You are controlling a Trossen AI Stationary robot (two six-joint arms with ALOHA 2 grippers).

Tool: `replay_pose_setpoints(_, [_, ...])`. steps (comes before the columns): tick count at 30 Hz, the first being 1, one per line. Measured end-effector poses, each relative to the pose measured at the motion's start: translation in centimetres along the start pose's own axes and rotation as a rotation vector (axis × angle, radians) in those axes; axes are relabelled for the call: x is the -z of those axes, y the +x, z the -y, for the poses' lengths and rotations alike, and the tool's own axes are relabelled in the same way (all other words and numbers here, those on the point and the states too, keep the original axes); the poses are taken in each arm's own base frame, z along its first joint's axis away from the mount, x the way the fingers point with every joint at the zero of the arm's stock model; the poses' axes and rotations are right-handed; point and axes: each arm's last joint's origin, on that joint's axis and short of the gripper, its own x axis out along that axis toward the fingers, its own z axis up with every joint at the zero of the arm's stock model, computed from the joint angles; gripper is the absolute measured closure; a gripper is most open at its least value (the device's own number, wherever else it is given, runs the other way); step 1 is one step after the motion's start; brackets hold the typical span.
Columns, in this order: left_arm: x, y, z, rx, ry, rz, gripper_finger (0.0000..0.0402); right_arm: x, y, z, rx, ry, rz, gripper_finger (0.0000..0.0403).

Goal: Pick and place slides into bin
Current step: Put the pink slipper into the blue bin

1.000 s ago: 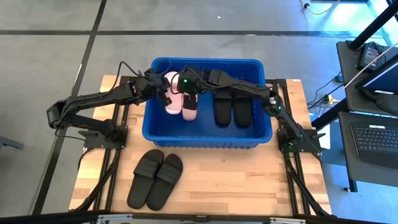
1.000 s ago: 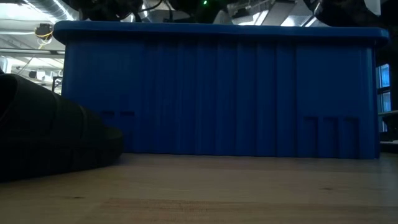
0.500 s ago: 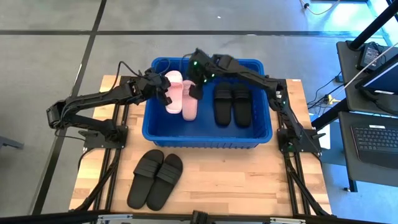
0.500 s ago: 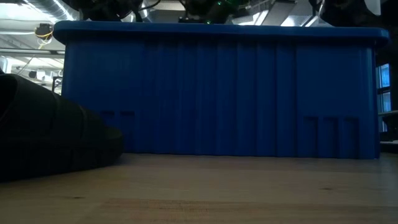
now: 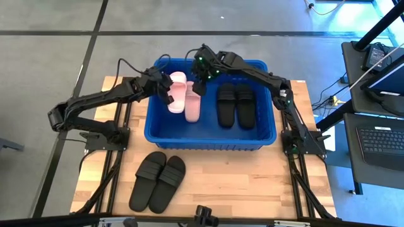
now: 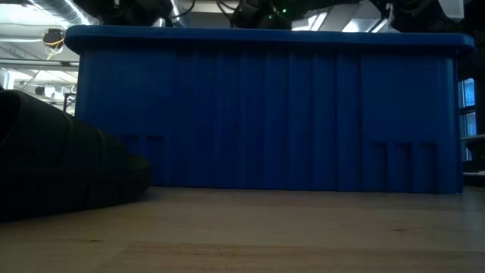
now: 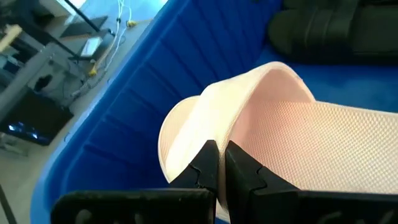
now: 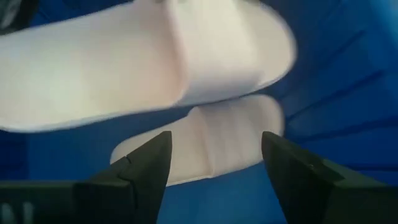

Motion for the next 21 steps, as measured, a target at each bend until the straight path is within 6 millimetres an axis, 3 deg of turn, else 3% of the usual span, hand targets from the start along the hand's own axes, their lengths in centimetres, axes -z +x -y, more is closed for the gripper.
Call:
replay_pose_setpoints(11, [1.3, 1.4, -1.2, -0.027, -0.053, 0.015, 0.0399, 1.5, 3.2, -0.1, -0.055, 0.056, -0.008, 0.0155])
replay_pose_setpoints(15, [2.3, 1.8, -0.8, -0.013, -0.061, 0.009, 0.0399, 0.8, 2.6, -0.5, -0.054, 0.047, 0.052, 0.0155])
replay_pose_setpoints(21, [2.8, 2.1, -0.6, -0.015, -0.063, 0.012, 0.0399, 0.1, -0.3, -1.5, -0.018, 0.033, 0.089, 0.0155])
